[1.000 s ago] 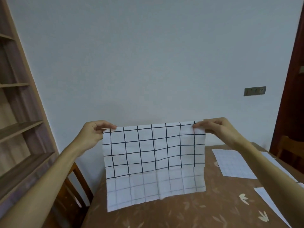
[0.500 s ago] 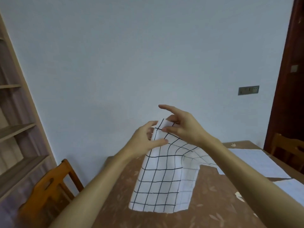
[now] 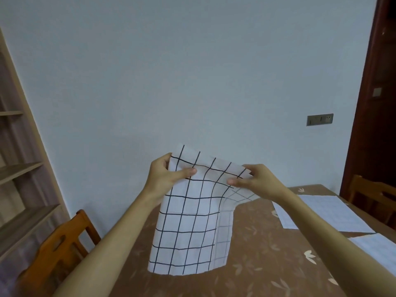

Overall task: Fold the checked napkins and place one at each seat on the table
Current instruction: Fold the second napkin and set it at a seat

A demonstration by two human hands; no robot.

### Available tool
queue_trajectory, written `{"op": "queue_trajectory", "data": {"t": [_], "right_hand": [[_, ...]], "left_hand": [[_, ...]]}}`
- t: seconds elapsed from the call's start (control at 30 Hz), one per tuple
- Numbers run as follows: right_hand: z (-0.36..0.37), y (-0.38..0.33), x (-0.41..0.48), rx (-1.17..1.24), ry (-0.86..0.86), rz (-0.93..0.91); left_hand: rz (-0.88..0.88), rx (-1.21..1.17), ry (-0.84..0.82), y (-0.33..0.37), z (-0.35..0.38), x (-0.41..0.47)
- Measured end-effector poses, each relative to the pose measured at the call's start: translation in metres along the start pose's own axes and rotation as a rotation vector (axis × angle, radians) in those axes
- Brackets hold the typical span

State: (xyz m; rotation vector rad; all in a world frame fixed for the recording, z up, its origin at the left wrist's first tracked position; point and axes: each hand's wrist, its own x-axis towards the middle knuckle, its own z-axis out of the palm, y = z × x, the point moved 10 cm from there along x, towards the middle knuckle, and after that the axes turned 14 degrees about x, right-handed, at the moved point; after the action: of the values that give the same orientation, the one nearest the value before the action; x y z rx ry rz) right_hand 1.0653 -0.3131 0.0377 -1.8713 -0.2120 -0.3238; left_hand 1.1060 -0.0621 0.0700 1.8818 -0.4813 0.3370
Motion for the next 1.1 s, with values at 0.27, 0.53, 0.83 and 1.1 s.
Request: {"op": "queue_trajectory", "data": {"t": [0.27, 0.53, 0.83, 1.1], "right_hand": [[-0.006, -0.015, -0.002, 0.153, 0.060, -0.064], [-0.013, -0.028, 0.000, 0.255, 0.132, -0.108], [0.013, -0.003, -0.009, 0.460, 0.055, -0.017], [0.000, -0.004, -0.007, 0.480, 0.155, -0.043]], "left_hand": [[-0.058, 0.010, -0.090, -0.012, -0.005, -0.001], [-0.001, 0.000, 0.019, -0.007, -0.019, -0.001], [-0.056, -0.052, 0.091, -0.006, -0.023, -0.001], [-0.124, -0.080, -0.126, -0.018, -0.009, -0.004]]}}
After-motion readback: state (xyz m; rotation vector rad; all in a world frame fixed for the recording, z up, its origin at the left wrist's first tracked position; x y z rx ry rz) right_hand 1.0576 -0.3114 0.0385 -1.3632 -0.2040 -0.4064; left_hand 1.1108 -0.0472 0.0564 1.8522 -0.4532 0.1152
